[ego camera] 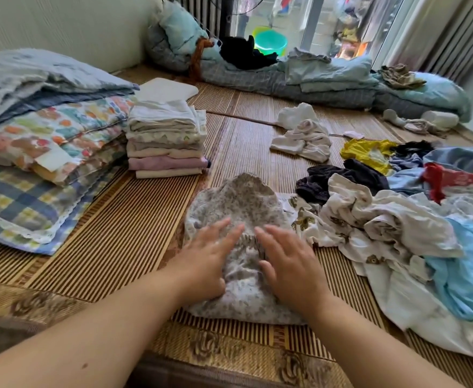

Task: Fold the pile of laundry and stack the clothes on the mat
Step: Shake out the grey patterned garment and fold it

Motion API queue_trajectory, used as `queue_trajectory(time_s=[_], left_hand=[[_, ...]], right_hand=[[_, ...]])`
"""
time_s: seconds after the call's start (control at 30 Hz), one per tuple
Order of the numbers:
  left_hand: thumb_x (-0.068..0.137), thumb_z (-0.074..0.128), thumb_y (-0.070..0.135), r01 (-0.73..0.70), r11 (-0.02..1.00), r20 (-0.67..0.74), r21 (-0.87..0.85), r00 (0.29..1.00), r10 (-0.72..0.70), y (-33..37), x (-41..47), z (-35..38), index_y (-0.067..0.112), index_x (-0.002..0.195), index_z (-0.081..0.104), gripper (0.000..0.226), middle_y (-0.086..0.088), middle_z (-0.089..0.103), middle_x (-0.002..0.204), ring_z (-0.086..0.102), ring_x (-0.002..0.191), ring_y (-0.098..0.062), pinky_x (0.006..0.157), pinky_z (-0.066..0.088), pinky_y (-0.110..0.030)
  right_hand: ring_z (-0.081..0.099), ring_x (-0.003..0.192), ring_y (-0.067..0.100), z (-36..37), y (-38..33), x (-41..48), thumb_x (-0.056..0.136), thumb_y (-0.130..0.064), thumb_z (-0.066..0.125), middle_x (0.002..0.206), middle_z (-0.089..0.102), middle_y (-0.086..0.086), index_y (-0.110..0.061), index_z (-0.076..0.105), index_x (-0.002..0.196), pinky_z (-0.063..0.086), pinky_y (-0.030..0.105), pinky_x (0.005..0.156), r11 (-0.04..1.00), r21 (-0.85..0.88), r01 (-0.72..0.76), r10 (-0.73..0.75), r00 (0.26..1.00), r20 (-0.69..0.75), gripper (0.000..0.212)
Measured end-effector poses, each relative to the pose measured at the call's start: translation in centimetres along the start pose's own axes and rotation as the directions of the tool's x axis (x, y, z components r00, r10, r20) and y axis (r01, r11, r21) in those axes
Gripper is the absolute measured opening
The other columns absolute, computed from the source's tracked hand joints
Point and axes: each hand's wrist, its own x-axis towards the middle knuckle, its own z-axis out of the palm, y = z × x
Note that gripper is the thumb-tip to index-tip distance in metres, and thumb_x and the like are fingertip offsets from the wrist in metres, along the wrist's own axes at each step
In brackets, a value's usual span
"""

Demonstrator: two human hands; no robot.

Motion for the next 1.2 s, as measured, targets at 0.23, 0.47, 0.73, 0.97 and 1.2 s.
queue_trajectory(time_s=[0.23,0.47,0.73,0.97,1.2], left_hand=[[0.084,0.041,0.045,-0.021,0.976,0.324,0.216,0.945,-0.052,0.5,0.3,0.3,0.032,0.155,-0.006,0.086,0.013,-0.018,0.161,-0.014,0.148,-0.010,0.119,0.000,-0.046],[0.072,0.060,0.060,-0.125,0.958,0.463,0.259,0.886,-0.009,-1.6,-2.7,-0.9,0.042,0.149,-0.016,0.110,0.021,-0.024,0.154,-0.021,0.143,-0.004,0.118,-0.006,-0.040],[0.092,0.050,0.032,-0.027,0.997,0.187,0.070,0.982,0.013,-1.5,-3.8,-2.3,0.031,0.110,0.070,0.026,0.009,0.064,0.128,0.062,0.112,-0.009,0.095,0.053,-0.038],[0.078,0.051,0.025,0.046,0.662,0.042,-0.748,0.999,-0.022,-1.1,-4.3,-4.8,0.016,0.082,0.072,0.023,-0.007,0.069,0.084,0.062,0.077,-0.024,0.069,0.052,-0.034],[0.096,0.047,0.032,0.188,0.576,-0.117,-0.796,0.885,-0.451,-2.1,0.1,-4.8,0.019,0.098,0.069,0.026,-0.007,0.070,0.099,0.063,0.095,-0.028,0.090,0.050,-0.052]], right_hand=[[-0.013,0.148,0.010,-0.4,1.2,-0.1,0.096,-0.060,0.028,0.157,-0.019,-0.015,-0.036,-0.003,0.154,0.001,0.043,0.119,0.992,-0.110,-0.057,0.115,0.758,0.642,0.070],[-0.024,0.141,0.004,-3.4,3.0,-3.3,0.072,-0.085,0.034,0.156,-0.015,-0.015,-0.030,-0.002,0.154,-0.019,0.042,0.112,0.980,-0.091,0.178,-0.053,0.668,0.742,0.105],[0.061,0.097,0.011,-4.6,1.6,-2.1,0.082,-0.025,0.052,0.103,0.067,-0.008,-0.021,0.067,0.100,0.049,0.035,0.094,0.999,-0.011,-0.037,0.036,0.808,0.588,0.024],[0.059,0.065,-0.002,-10.4,2.1,0.3,0.068,-0.020,0.055,0.082,0.061,-0.006,-0.027,0.062,0.080,0.047,0.012,0.056,0.756,0.383,-0.531,0.074,0.650,0.756,0.016],[0.059,0.086,0.016,-7.2,3.9,7.0,0.089,-0.019,0.061,0.113,0.059,0.009,-0.025,0.056,0.113,0.050,0.029,0.068,0.419,0.600,-0.682,0.448,0.730,0.516,0.025]])
